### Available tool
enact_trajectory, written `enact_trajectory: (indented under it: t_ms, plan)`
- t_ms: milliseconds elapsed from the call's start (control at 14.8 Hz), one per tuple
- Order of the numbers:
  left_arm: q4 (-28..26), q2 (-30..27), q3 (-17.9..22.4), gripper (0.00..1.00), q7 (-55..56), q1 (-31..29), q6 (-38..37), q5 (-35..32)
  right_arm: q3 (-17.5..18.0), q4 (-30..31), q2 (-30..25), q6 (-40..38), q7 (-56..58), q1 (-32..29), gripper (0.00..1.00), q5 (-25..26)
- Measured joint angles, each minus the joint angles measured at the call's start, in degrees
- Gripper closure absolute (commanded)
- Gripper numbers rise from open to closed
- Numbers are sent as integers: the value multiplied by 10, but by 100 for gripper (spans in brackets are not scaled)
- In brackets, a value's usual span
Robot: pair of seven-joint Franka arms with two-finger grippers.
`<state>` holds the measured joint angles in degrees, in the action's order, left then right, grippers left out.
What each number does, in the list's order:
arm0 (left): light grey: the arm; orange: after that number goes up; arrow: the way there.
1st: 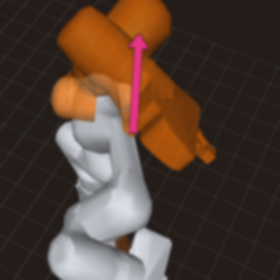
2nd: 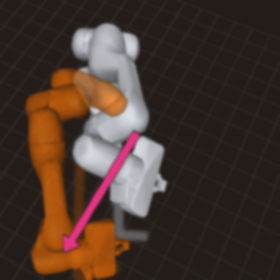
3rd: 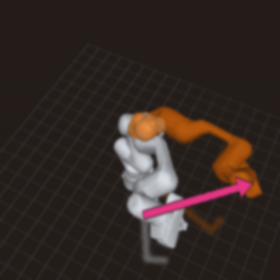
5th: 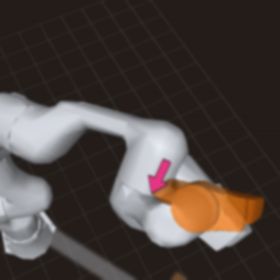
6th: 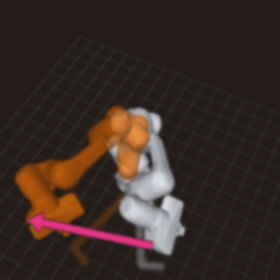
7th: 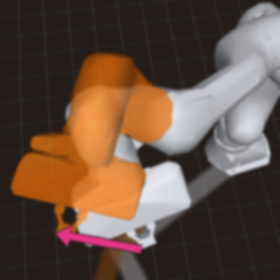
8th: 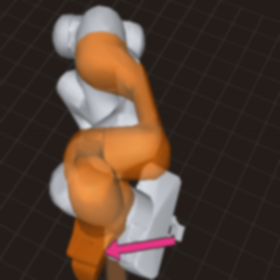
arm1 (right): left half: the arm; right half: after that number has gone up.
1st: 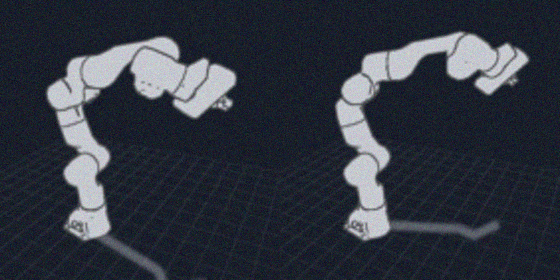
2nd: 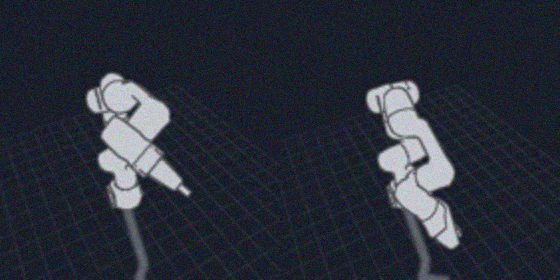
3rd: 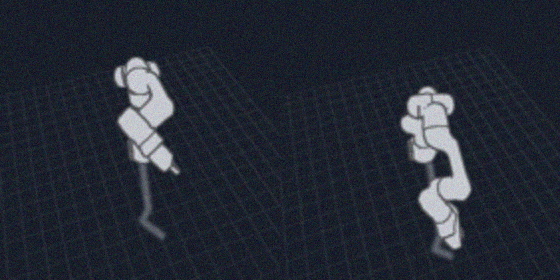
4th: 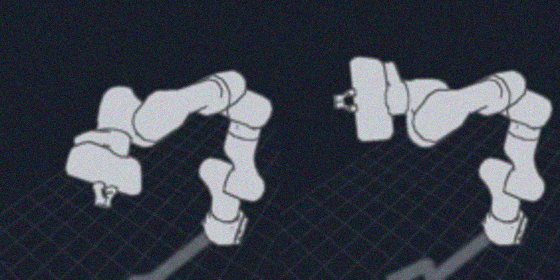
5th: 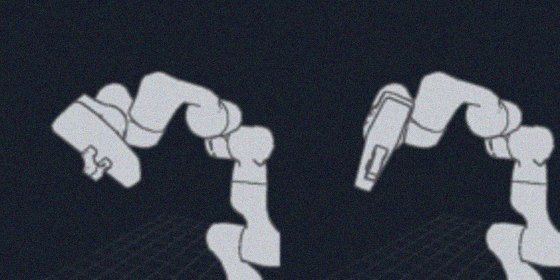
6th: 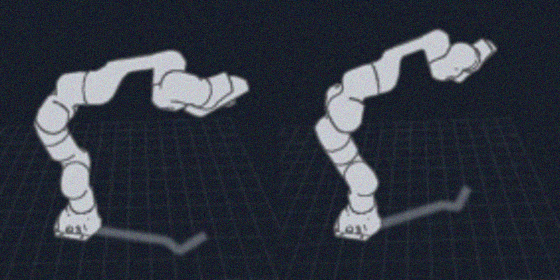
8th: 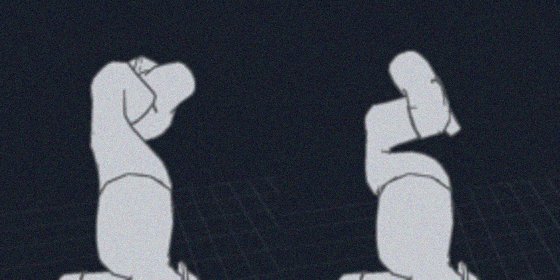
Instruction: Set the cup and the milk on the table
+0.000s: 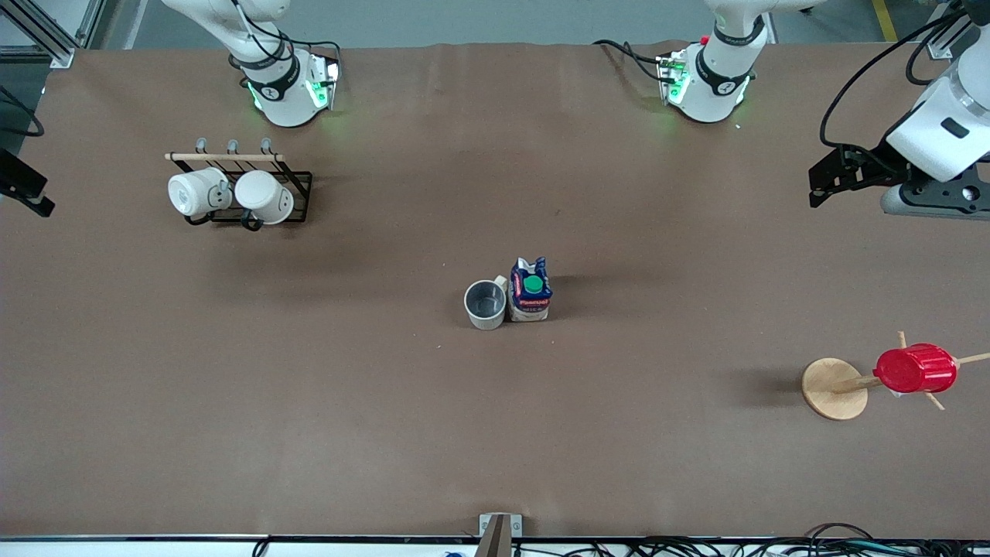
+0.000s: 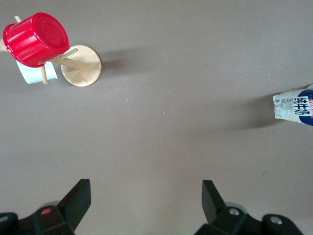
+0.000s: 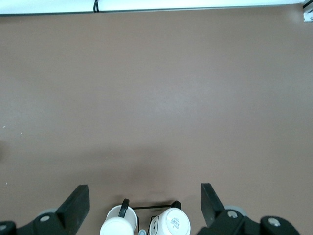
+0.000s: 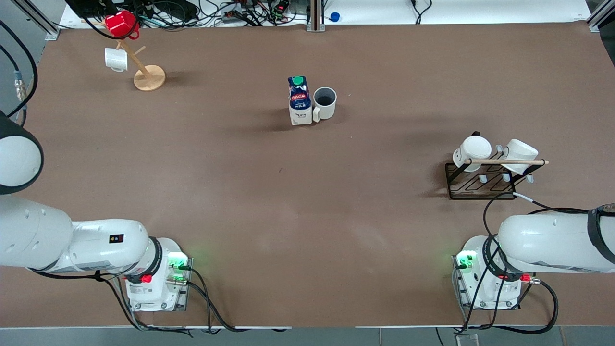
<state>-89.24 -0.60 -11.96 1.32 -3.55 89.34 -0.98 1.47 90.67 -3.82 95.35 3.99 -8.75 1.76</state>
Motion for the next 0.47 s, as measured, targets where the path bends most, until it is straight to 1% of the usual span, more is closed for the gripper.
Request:
enact_trajectory:
  t_ms: [475]
  plan:
    - [4, -1, 2, 0, 1, -6, -16, 0, 0, -14, 0, -25, 0, 0, 0, -4]
